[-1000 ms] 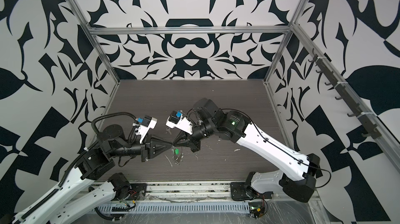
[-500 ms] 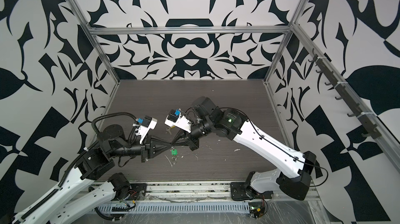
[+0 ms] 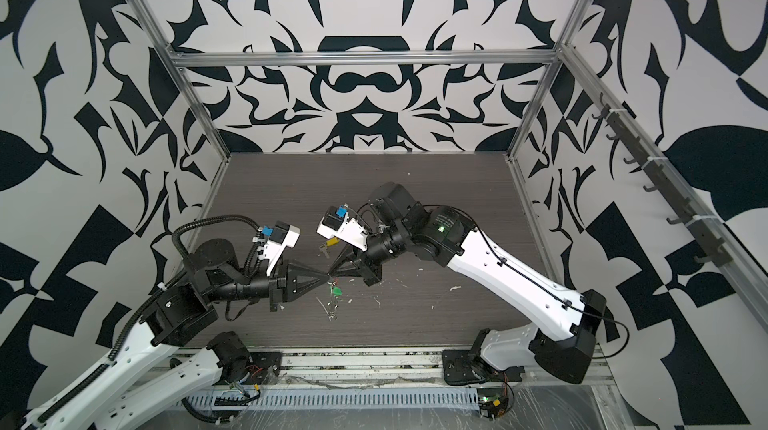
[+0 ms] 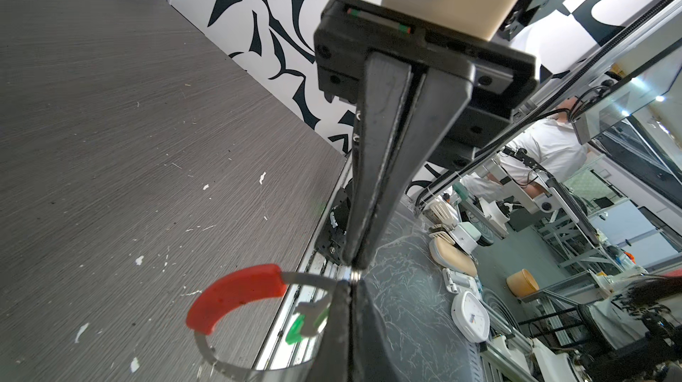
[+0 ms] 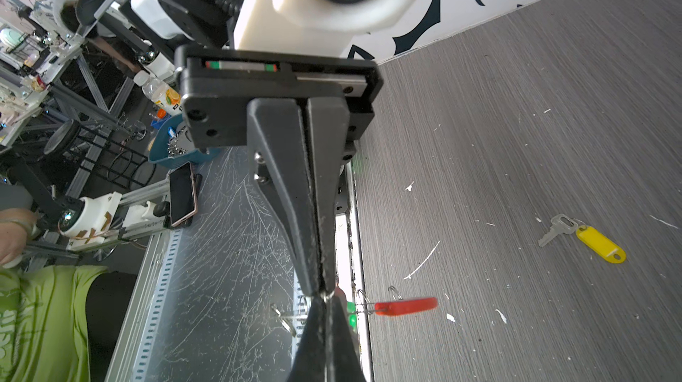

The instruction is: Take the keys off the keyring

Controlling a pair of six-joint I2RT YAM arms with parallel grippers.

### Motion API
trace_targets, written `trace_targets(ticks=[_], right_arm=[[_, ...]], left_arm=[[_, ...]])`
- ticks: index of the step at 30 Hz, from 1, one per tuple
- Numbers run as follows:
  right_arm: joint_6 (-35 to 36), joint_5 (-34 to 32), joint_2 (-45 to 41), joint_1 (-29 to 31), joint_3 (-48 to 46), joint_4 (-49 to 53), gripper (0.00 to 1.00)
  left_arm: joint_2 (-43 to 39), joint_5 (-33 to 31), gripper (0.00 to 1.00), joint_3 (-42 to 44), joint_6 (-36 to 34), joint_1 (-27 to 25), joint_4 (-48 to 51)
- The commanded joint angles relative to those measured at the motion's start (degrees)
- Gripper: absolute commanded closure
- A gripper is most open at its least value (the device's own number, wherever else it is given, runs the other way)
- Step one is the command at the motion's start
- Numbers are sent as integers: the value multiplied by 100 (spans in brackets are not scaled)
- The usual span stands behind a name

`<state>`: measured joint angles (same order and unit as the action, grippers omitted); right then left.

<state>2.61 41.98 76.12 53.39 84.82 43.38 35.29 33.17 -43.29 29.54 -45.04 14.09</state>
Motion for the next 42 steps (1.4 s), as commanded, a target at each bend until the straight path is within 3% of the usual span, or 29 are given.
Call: trace_targets(ticks=[1,8,10,12,17,27,42], right_arm=[[-409,-59,-301,30,-62,-915,83],[-1049,-1025,-1061,120,-897,-2394,58],[-1053,-1447,-1218,236,-1203,-2685,43],[-1036,-1897,-1352,392,-1503,-2982,35],[-996,-2577,-1732,527,-2299,-3906,34],[-1270,-2464,-2100,559,-3188,-5544,35],[-753,-3572,-1783,1155,-2942,-5185,32]], left_arm=[[-166,-466,100,-96,-18,-19,-206],[-704,-1317,100,322,-2,-22,-789],[-842,-1631,100,449,50,-18,-1026],[-921,-1834,100,514,60,-20,-1186],[-1032,-1834,100,726,-56,-21,-1764],[-1242,-2101,100,1909,-18,-20,-4616],[-804,-2213,100,1762,77,-19,-4775]])
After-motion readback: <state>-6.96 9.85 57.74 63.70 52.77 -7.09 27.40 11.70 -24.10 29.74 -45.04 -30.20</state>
